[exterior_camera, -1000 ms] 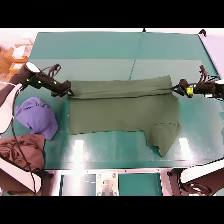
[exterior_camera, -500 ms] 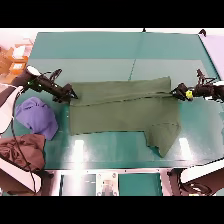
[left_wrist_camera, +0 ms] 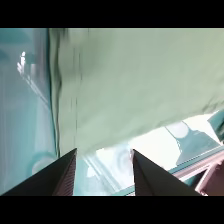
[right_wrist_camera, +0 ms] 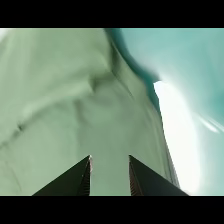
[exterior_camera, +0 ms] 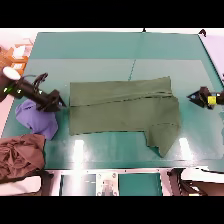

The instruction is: Fold the shirts.

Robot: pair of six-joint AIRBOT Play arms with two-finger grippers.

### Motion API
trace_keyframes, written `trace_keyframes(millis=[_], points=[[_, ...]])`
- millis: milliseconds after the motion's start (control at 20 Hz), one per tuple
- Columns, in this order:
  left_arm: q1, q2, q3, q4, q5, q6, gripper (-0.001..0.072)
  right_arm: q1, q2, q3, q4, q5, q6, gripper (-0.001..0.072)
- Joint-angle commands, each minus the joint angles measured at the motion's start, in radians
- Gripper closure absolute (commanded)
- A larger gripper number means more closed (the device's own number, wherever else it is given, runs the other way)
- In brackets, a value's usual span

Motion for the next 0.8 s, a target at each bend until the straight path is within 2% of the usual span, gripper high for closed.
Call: trace_keyframes(millis=[0,50,100,250,400,550,600,650,700,750], points=[[0.004,0.326,-0.366,0.018,0.151,-0.064,0.0189,-0.076,0.175,-0.203,0.005,-0.049,0.035,0.0417],[0.004,0.403,-0.463,-0.013,0.183,-0.075,0.0056,-0.076,0.212,-0.249,0.021,-0.077,0.034,0.0416],[0.004,0.475,-0.559,-0.062,0.219,-0.072,0.0048,-0.074,0.240,-0.284,0.039,-0.101,0.033,0.0416],[-0.007,0.567,-0.772,-0.254,0.393,-0.024,0.0048,-0.055,0.270,-0.322,0.093,-0.119,0.008,0.0416],[-0.177,0.565,-0.871,-0.370,0.645,-0.013,0.0049,-0.043,0.269,-0.322,0.109,-0.116,0.008,0.0416],[-0.332,0.550,-0.874,-0.431,0.966,-0.104,0.0050,-0.039,0.269,-0.322,0.116,-0.116,0.009,0.0416],[-0.358,0.525,-0.874,-0.463,1.019,-0.106,0.0052,-0.039,0.269,-0.322,0.116,-0.113,0.009,0.0415],[-0.381,0.489,-0.874,-0.495,1.045,-0.101,0.0111,-0.039,0.269,-0.322,0.113,-0.108,0.016,0.0377],[-0.402,0.444,-0.874,-0.530,1.065,-0.087,0.0111,-0.040,0.269,-0.322,0.105,-0.104,0.040,0.0326],[-0.411,0.403,-0.867,-0.561,1.069,-0.086,0.0110,-0.042,0.269,-0.322,0.095,-0.099,0.060,0.0311]])
